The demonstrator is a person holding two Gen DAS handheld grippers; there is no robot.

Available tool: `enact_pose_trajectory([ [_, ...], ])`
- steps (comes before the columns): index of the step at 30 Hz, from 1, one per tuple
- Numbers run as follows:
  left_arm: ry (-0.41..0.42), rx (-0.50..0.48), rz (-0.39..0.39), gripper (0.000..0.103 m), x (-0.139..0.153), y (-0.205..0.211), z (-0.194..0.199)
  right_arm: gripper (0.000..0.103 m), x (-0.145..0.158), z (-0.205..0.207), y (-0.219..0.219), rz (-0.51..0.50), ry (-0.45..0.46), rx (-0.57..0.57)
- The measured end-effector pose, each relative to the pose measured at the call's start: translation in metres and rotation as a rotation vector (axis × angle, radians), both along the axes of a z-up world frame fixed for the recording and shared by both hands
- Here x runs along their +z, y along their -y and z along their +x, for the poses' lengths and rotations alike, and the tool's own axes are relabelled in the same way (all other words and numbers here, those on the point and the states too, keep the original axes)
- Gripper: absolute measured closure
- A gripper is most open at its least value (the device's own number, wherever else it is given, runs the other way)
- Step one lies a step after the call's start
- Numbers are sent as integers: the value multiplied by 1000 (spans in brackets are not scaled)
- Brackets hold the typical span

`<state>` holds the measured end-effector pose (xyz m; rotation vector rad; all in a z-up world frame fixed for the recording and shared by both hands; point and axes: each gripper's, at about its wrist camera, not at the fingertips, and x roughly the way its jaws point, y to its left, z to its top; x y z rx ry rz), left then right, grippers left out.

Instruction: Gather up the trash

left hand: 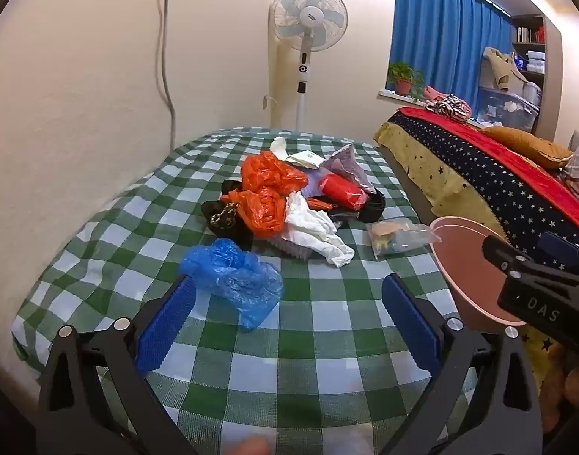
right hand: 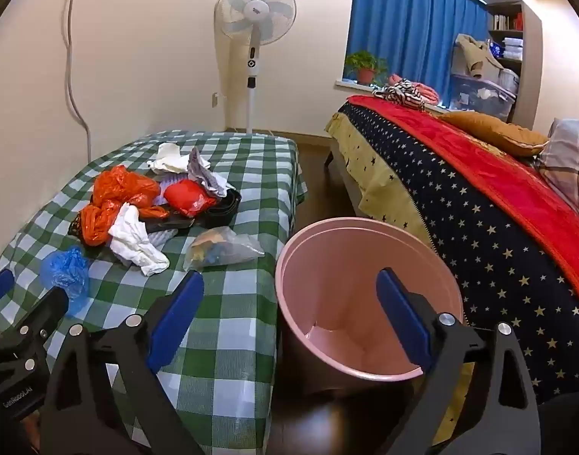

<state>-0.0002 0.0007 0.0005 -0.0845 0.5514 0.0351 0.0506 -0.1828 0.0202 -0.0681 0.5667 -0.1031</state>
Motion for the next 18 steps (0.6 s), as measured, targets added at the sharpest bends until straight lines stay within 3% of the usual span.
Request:
enact_pose_trajectory([
  [18,-8,-17,-73,8,-2,-4,1,13,-2,-3,-4,24,-2,7],
])
